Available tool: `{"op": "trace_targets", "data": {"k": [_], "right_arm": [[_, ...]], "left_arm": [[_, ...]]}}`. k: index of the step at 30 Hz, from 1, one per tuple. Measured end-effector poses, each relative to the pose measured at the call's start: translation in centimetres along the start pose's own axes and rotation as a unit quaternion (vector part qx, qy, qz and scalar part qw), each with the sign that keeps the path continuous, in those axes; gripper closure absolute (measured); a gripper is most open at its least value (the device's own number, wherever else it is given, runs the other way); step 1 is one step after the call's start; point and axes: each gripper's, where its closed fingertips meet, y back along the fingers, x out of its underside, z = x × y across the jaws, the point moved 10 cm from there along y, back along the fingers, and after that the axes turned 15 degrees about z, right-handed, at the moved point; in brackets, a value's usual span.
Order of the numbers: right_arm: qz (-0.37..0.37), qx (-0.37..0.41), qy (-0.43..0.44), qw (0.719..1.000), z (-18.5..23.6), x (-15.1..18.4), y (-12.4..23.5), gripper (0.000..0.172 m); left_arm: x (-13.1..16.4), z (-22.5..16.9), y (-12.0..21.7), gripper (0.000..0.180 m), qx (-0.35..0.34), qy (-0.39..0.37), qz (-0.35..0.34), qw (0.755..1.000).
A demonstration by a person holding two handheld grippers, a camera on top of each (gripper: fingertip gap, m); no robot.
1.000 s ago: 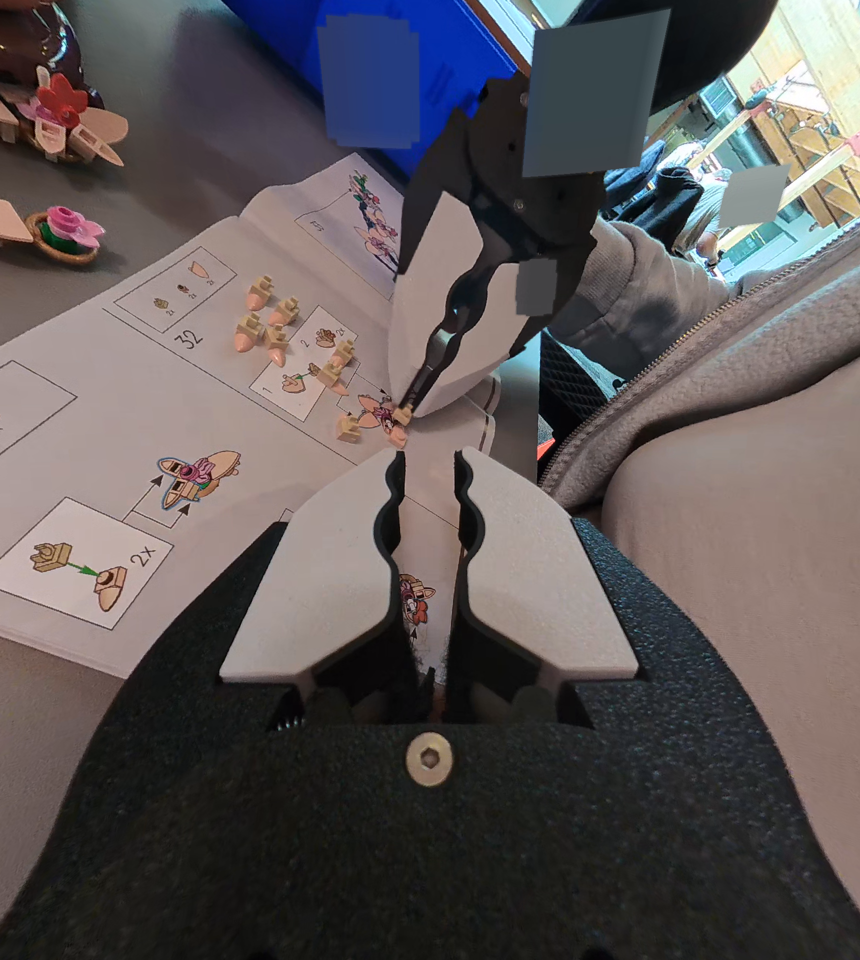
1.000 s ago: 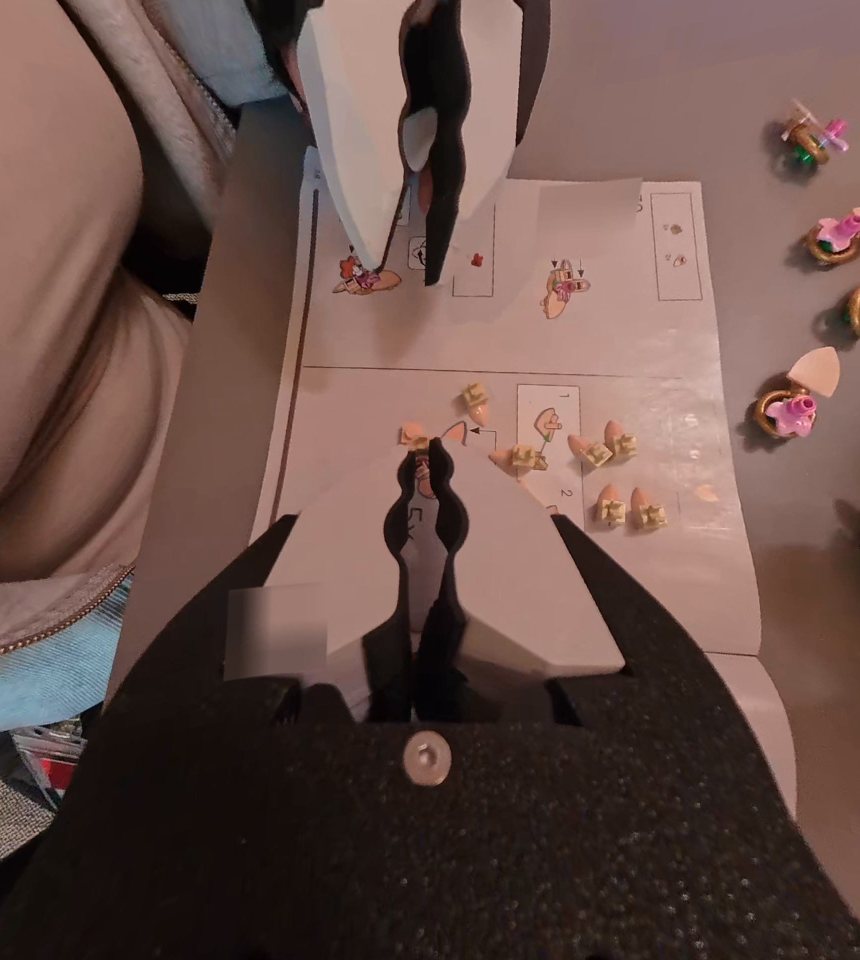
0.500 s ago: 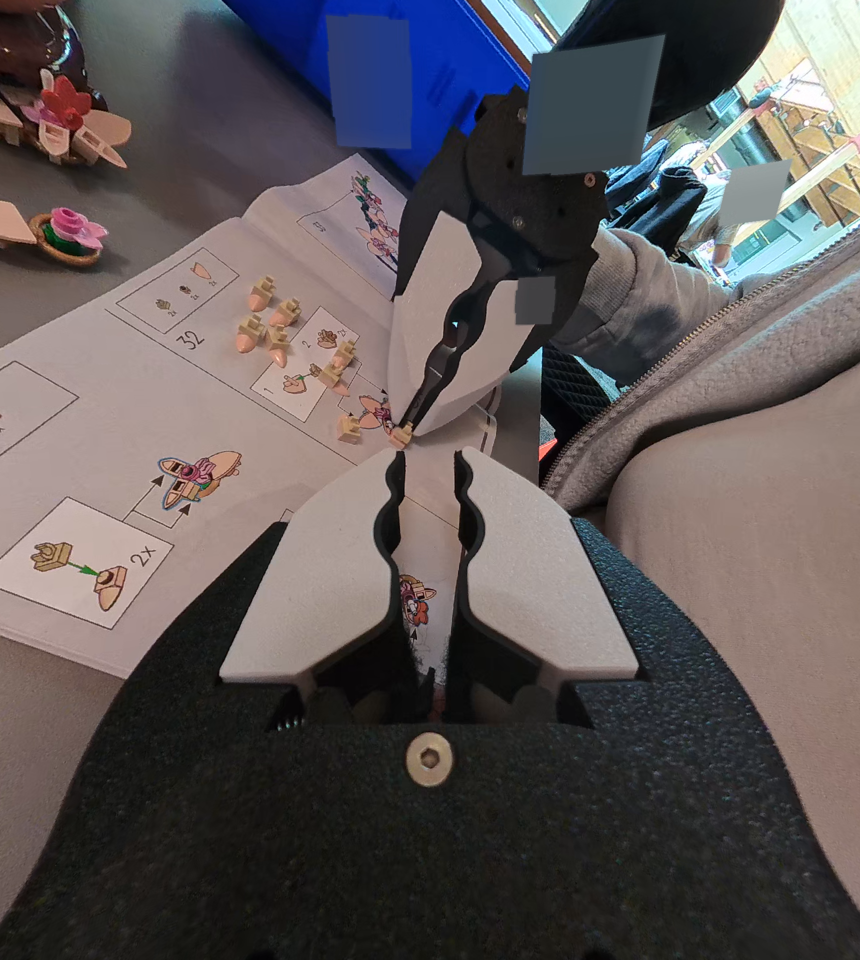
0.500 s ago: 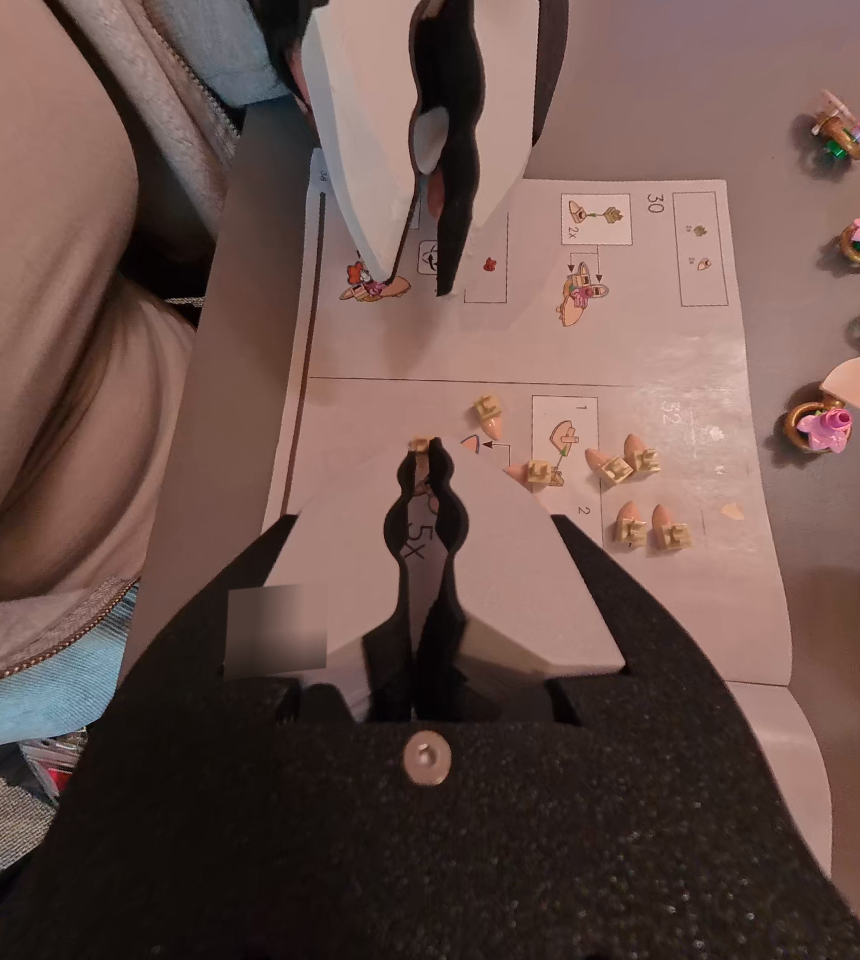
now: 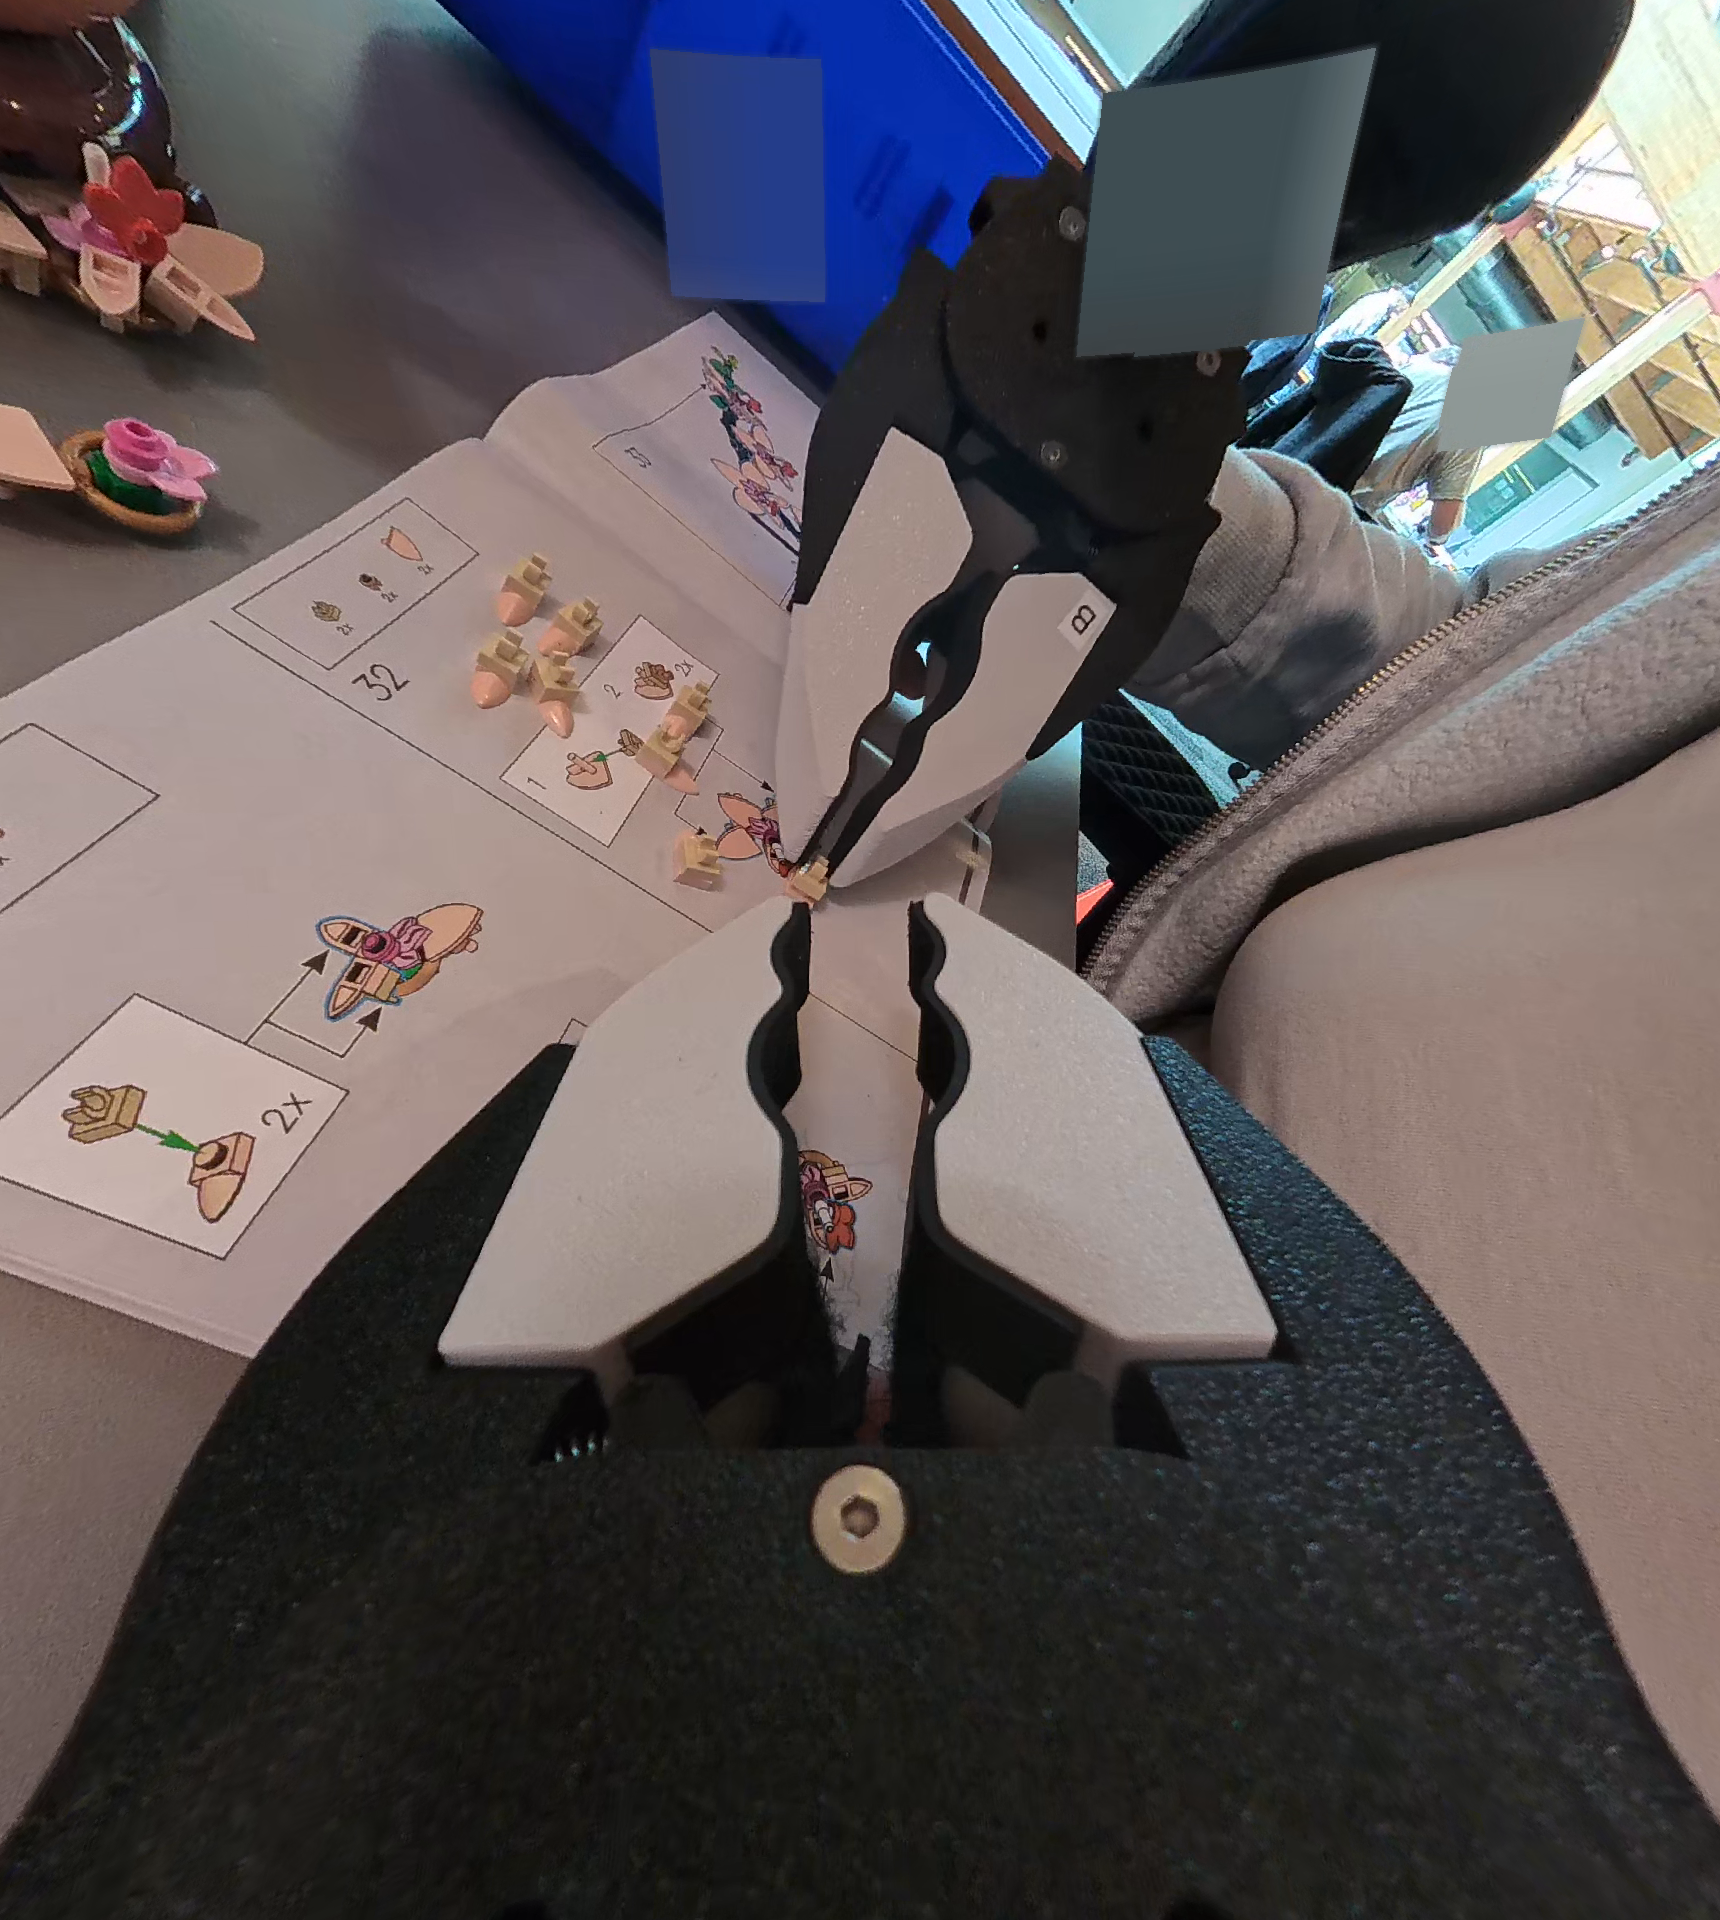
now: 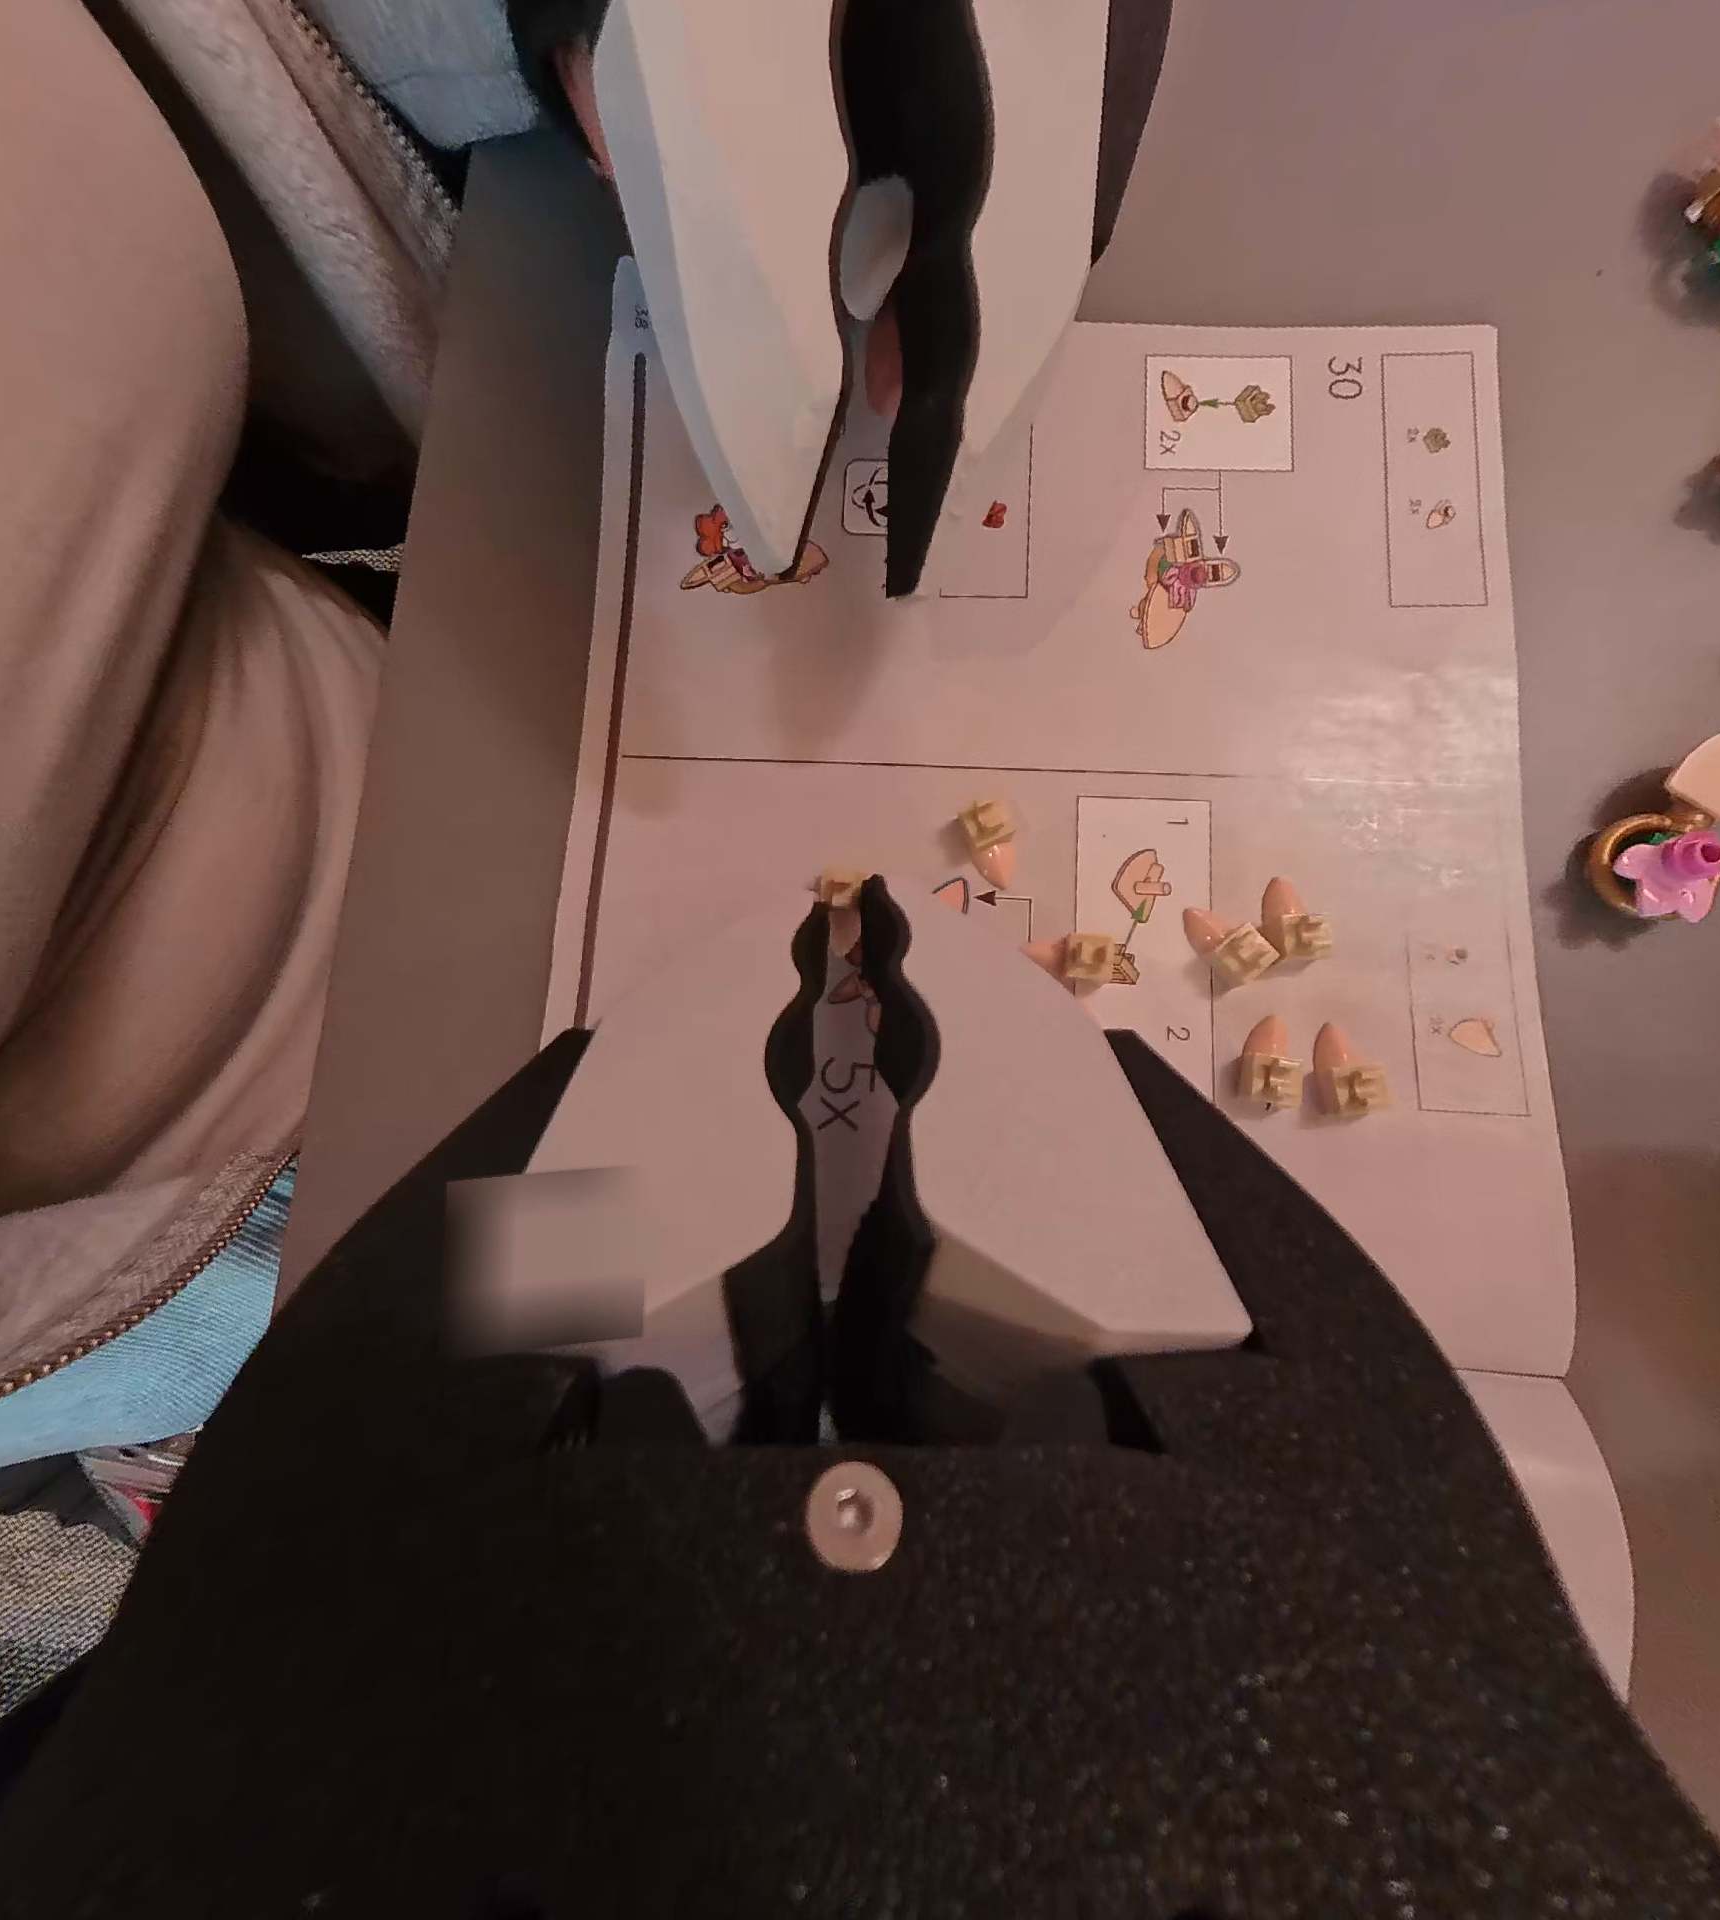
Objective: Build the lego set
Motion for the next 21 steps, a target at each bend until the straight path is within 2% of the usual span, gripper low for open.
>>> {"op": "trace_targets", "data": {"k": [6, 11, 21], "right_arm": [[0.007, -0.004, -0.01, 1.0, 0.1, 0.2, 0.1, 0.159], [-0.022, -0.008, -0.053, 0.998, 0.2, -0.2, 0.5, 0.159], [0.035, 0.02, -0.078, 0.996, 0.6, -1.2, 0.0, 0.167]], "left_arm": [[0.0, 0.0, 0.0, 0.162, 0.0, 0.0, 0.0, 1.0], [0.0, 0.0, 0.0, 0.162, 0.001, 0.0, 0.0, 1.0], [0.0, 0.1, 0.0, 0.163, 0.0, 0.0, 0.0, 1.0]]}}
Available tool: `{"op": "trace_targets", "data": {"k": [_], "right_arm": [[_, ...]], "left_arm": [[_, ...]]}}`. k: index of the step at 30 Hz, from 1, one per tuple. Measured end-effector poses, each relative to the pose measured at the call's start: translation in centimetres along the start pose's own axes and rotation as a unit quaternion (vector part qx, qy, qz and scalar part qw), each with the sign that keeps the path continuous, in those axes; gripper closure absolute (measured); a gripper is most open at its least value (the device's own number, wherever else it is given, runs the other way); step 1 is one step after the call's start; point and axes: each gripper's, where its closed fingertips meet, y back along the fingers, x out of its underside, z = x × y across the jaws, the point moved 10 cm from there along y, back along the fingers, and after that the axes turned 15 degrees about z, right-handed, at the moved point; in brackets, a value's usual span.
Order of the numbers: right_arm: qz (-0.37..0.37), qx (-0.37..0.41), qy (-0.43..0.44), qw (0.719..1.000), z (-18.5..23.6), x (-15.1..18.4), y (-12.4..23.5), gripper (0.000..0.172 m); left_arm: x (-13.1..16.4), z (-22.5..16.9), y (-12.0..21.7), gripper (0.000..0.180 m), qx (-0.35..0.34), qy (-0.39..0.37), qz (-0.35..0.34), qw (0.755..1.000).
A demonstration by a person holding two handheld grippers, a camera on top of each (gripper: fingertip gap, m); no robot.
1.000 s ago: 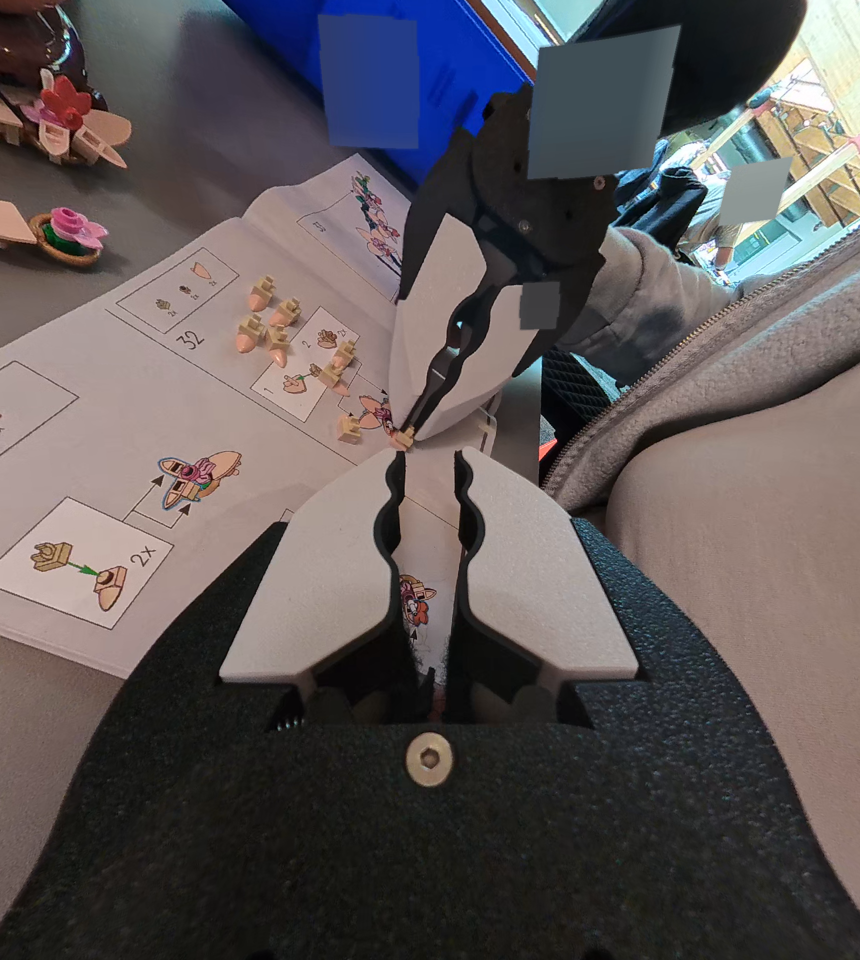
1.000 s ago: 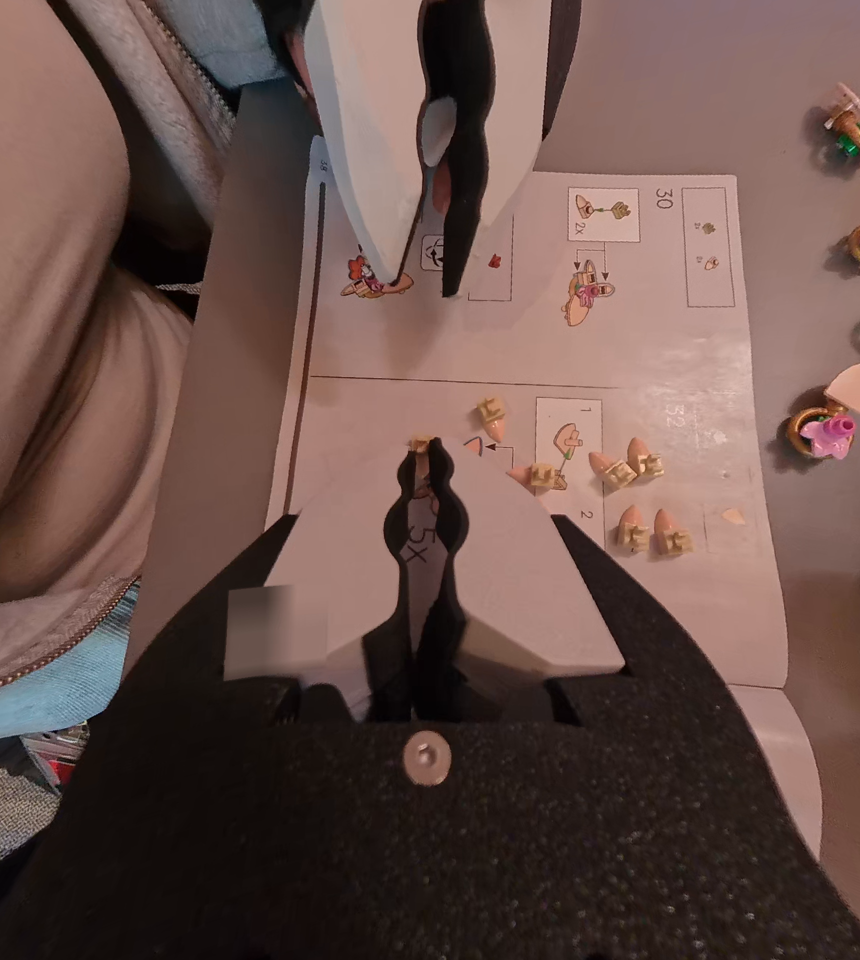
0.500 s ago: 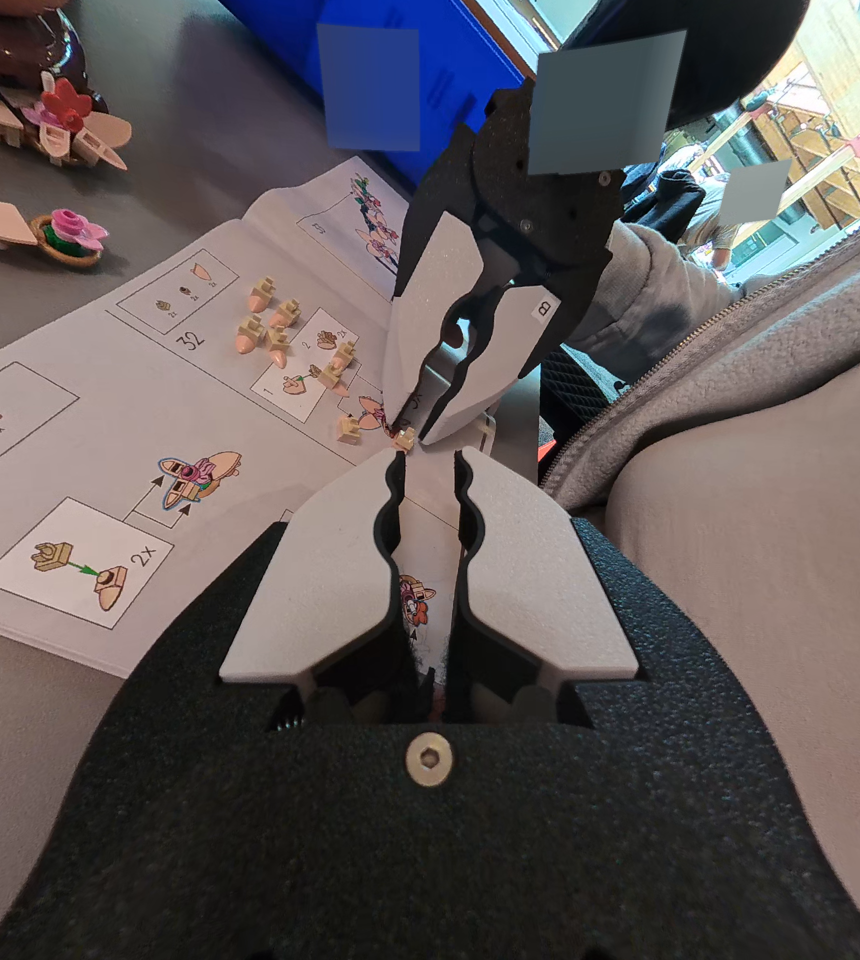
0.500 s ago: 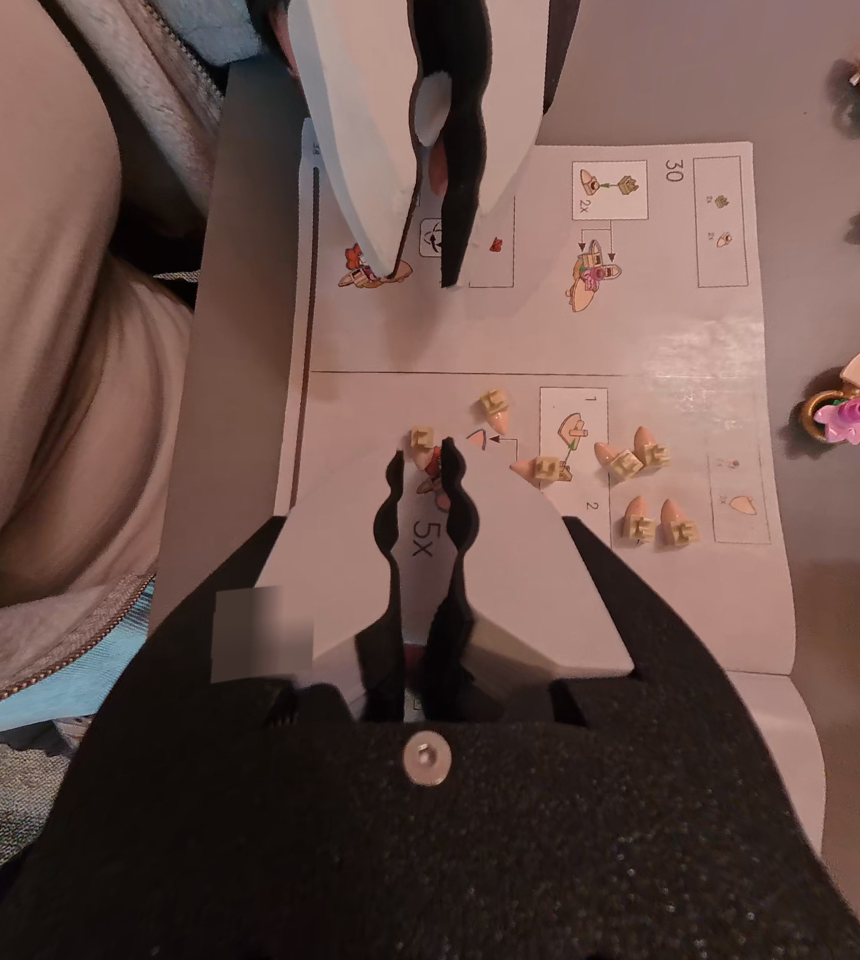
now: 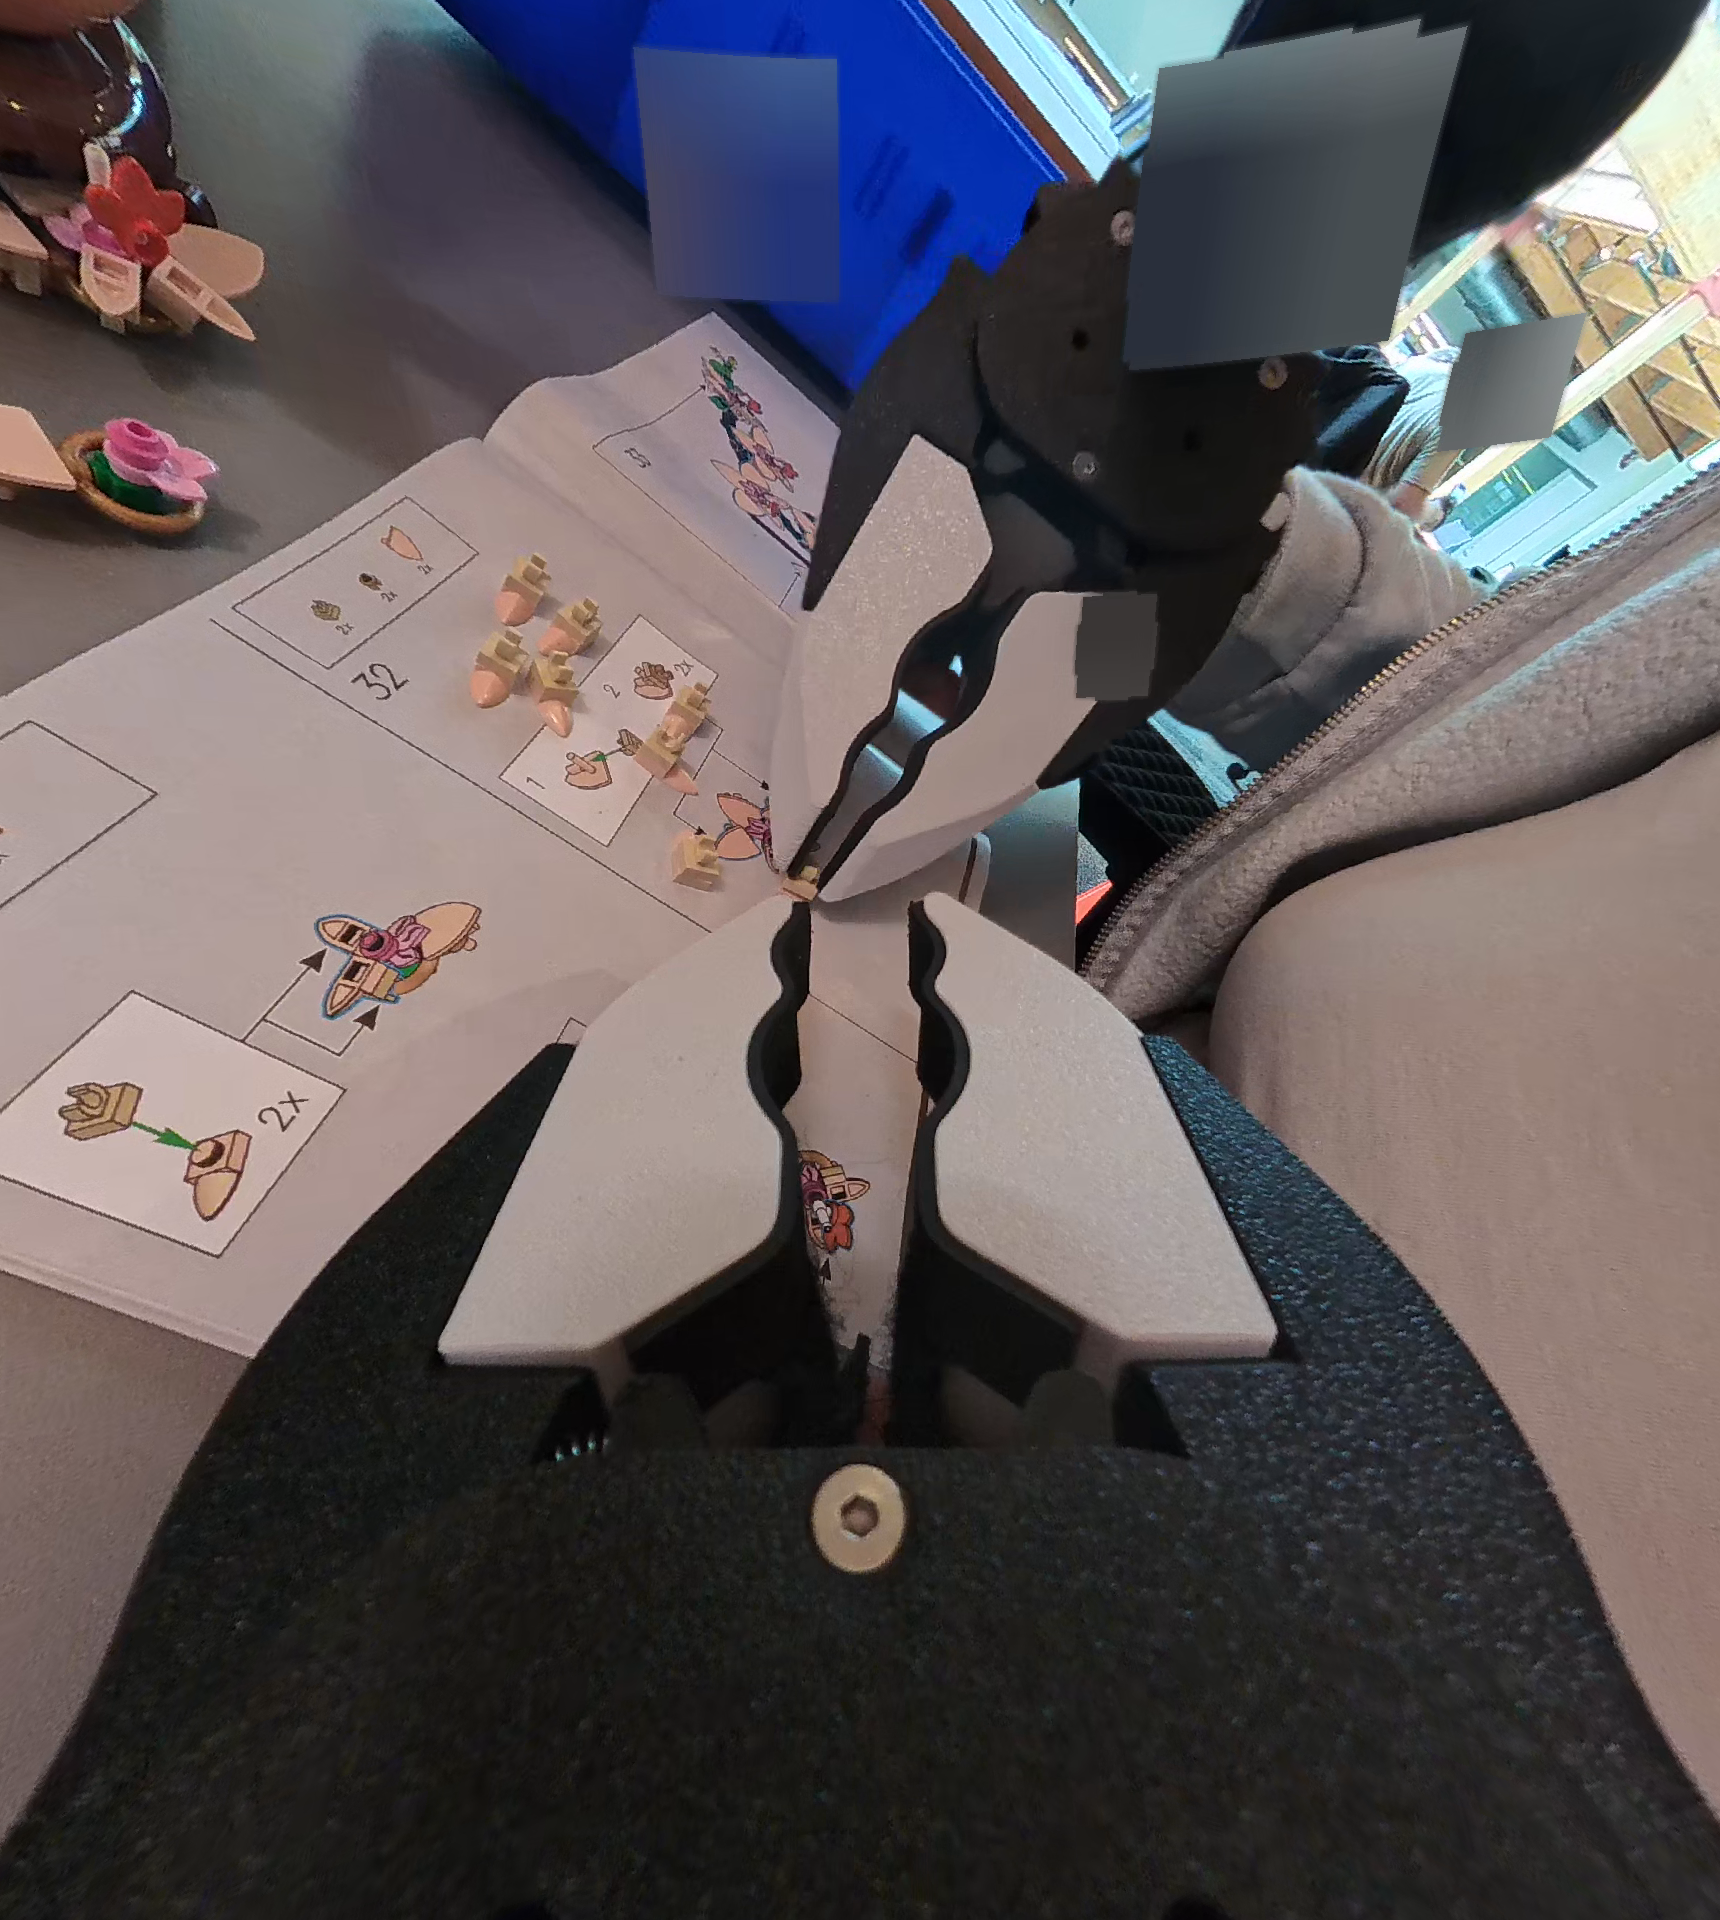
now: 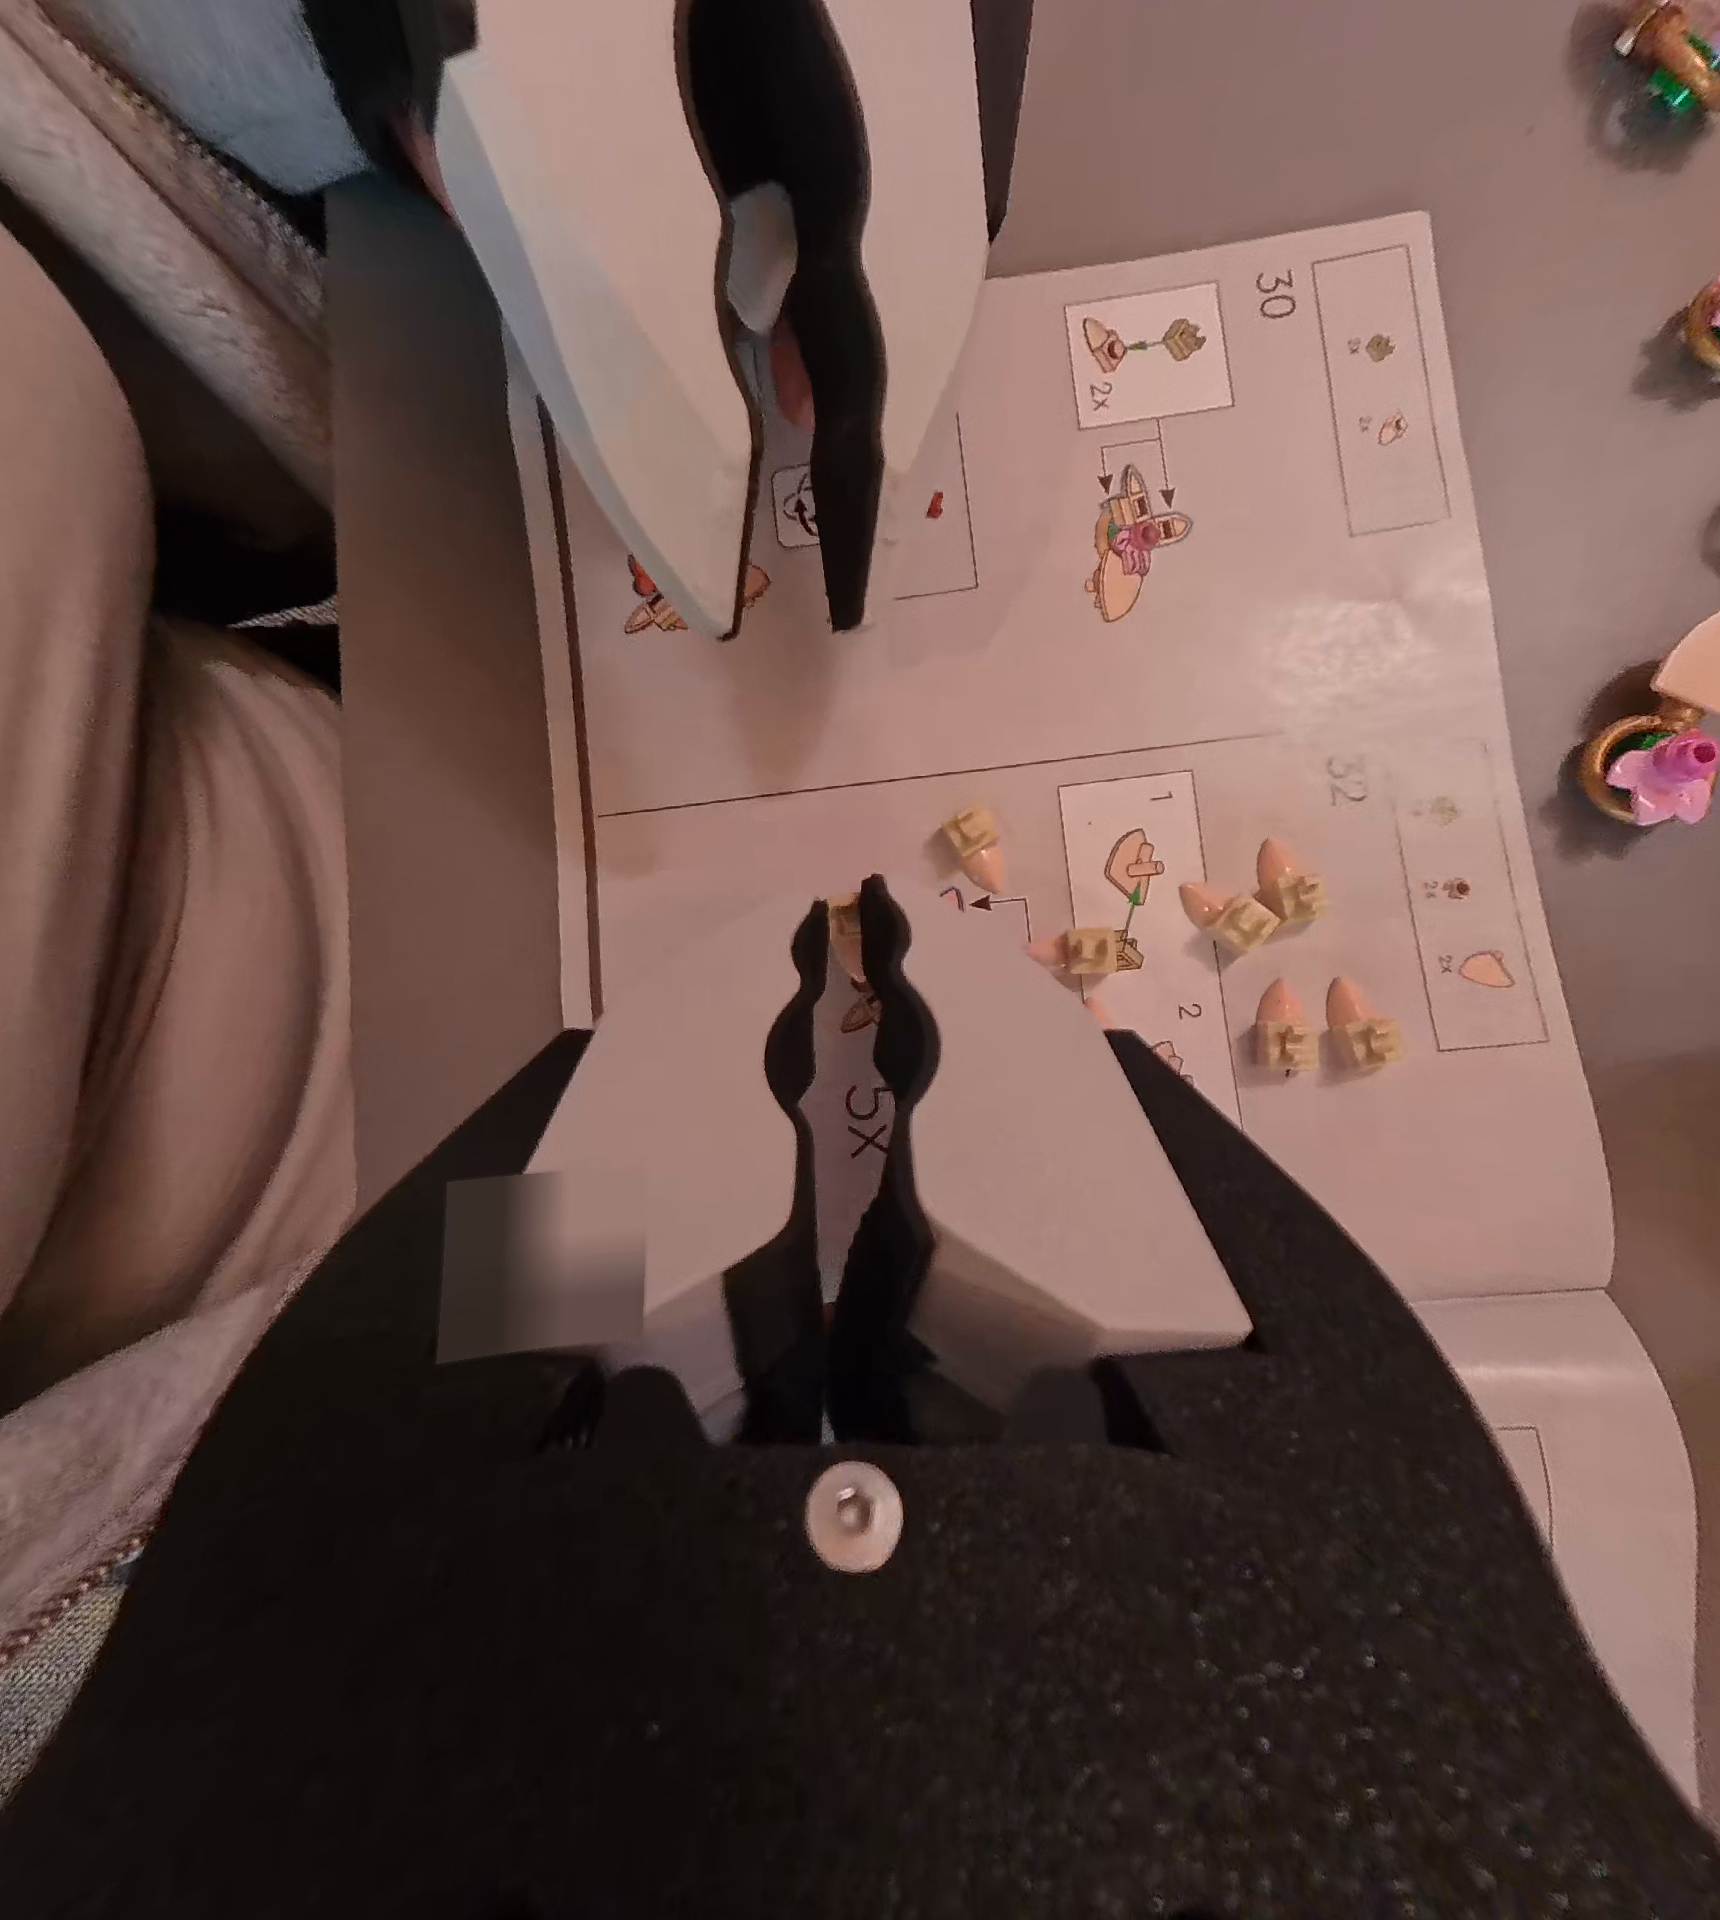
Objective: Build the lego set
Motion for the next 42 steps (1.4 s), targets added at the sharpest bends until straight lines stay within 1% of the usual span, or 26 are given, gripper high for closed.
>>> {"op": "trace_targets", "data": {"k": [5, 8, 13, 16, 20, 22, 25, 28, 30, 32, 33, 34, 35, 36, 37, 38, 39, 40, 41, 42], "right_arm": [[0.037, 0.032, 0.007, 0.999, 0.5, -0.6, 0.0, 0.167], [0.041, 0.032, -0.02, 0.998, 0.8, -0.6, -0.1, 0.166], [0.058, 0.105, -0.007, 0.993, 2.1, -0.7, -0.4, 0.166], [0.034, 0.11, -0.02, 0.993, 2.2, -0.3, -0.5, 0.166], [0.005, 0.109, -0.009, 0.994, 1.9, 0.1, -0.5, 0.165], [-0.011, 0.124, -0.006, 0.992, 1.7, 0.4, -0.5, 0.154], [-0.036, 0.122, -0.032, 0.991, 1.3, 1.2, -0.1, 0.143], [-0.077, 0.075, -0.065, 0.992, 1.3, 1.9, 0.2, 0.145], [-0.095, 0.081, -0.077, 0.989, 1.2, 2.3, 0.5, 0.141], [-0.103, 0.084, -0.083, 0.988, 1.2, 2.7, 0.5, 0.129], [-0.108, 0.085, -0.086, 0.987, 1.2, 2.8, 0.6, 0.128], [-0.129, 0.088, -0.085, 0.984, 1.2, 2.9, 0.7, 0.13], [-0.168, 0.091, -0.085, 0.978, 1.4, 3.0, 1.0, 0.132], [-0.225, 0.087, -0.085, 0.967, 1.5, 3.1, 1.4, 0.132], [-0.299, 0.071, -0.083, 0.948, 1.8, 3.1, 2.0, 0.131], [-0.386, 0.045, -0.082, 0.918, 2.0, 3.1, 2.7, 0.125], [-0.474, 0.01, -0.08, 0.877, 2.2, 3.0, 3.4, 0.117], [-0.552, -0.031, -0.07, 0.831, 2.4, 3.0, 4.2, 0.104], [-0.614, -0.067, -0.06, 0.784, 2.4, 2.9, 4.8, 0.083], [-0.659, -0.097, -0.051, 0.744, 2.6, 2.7, 5.3, 0.057]], "left_arm": [[0.0, 0.0, 0.0, 0.163, 0.001, 0.0, -0.001, 1.0], [0.0, 0.0, 0.1, 0.163, 0.003, 0.0, -0.003, 1.0], [0.0, 0.0, 0.1, 0.163, 0.005, 0.0, -0.005, 1.0], [0.0, 0.1, 0.1, 0.162, 0.006, 0.001, -0.005, 1.0], [0.0, 0.0, 0.1, 0.162, 0.004, 0.0, -0.005, 1.0], [0.0, 0.0, 0.1, 0.162, 0.003, 0.0, -0.005, 1.0], [0.0, 0.0, 0.1, 0.162, 0.002, 0.001, -0.006, 1.0], [0.0, 0.0, 0.0, 0.162, 0.0, 0.003, 0.0, 1.0], [0.0, 0.0, -0.1, 0.162, -0.005, 0.001, 0.003, 1.0], [0.0, -0.1, -0.1, 0.162, -0.004, 0.0, 0.004, 1.0], [0.0, -0.1, -0.1, 0.162, -0.003, 0.0, 0.003, 1.0], [0.0, -0.1, -0.1, 0.162, -0.001, -0.001, 0.001, 1.0], [0.0, -0.1, 0.0, 0.162, 0.001, -0.004, -0.003, 1.0], [0.1, -0.2, 0.1, 0.162, 0.005, -0.01, -0.009, 1.0], [0.1, -0.4, 0.2, 0.163, 0.009, -0.017, -0.017, 1.0], [0.1, -0.5, 0.4, 0.163, 0.012, -0.026, -0.028, 0.999], [0.1, -0.7, 0.6, 0.163, 0.014, -0.038, -0.042, 0.998], [0.1, -0.9, 0.9, 0.163, 0.014, -0.054, -0.058, 0.997], [0.0, -1.2, 1.1, 0.161, 0.01, -0.075, -0.074, 0.994], [-0.1, -1.7, 1.3, 0.158, 0.0, -0.098, -0.088, 0.991]]}}
